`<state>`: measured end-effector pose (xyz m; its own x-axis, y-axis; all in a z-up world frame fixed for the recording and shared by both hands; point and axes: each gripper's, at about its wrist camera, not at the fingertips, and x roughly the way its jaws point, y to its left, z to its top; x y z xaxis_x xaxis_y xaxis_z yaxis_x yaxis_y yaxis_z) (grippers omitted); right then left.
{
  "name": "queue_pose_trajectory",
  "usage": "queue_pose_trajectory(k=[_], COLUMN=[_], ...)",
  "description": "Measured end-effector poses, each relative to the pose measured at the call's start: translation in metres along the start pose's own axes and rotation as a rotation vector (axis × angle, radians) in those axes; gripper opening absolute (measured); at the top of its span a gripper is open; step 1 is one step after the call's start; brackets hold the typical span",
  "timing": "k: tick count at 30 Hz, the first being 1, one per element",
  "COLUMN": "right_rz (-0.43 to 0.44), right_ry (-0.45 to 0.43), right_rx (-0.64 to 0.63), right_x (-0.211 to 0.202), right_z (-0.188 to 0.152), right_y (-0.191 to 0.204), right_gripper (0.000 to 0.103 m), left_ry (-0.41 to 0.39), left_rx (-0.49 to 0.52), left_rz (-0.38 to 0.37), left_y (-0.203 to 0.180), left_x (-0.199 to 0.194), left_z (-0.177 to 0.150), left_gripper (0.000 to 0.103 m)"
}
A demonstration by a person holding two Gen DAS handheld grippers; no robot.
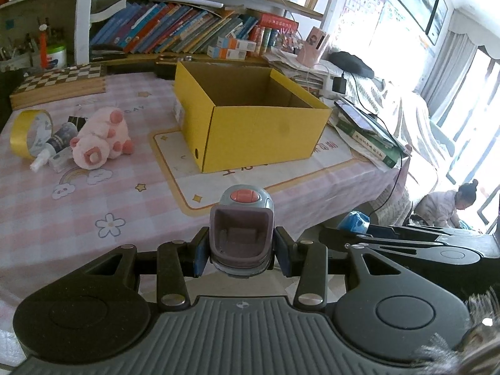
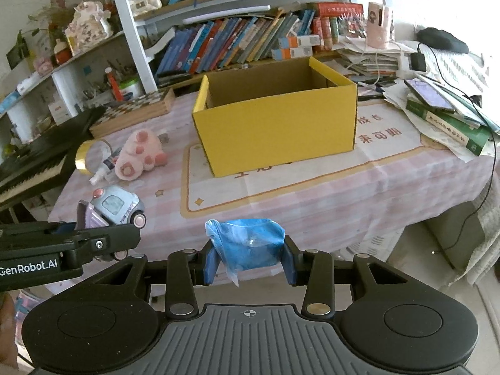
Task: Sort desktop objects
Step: 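Lift the blue bag with the right gripper while the left gripper carries the toy truck toward the yellow box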
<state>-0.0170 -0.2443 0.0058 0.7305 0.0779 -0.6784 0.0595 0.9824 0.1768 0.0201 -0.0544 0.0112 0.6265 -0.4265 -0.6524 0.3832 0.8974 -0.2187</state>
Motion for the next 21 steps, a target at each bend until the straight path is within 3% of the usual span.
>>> queue_pose_trajectory(k=[21], right_rz=[-0.009], right_ry=[0.020], right_rx=[0.027], right_x=[0.019], right_z=[0.021], right_y=[-0.042], right_gripper=[0.040], left_ry=[0.030], left_rx=[0.038], left_rz=[-0.022], left_y=[-0.032], left_x=[0.041], left_z=[0.025], left_gripper=[0.040])
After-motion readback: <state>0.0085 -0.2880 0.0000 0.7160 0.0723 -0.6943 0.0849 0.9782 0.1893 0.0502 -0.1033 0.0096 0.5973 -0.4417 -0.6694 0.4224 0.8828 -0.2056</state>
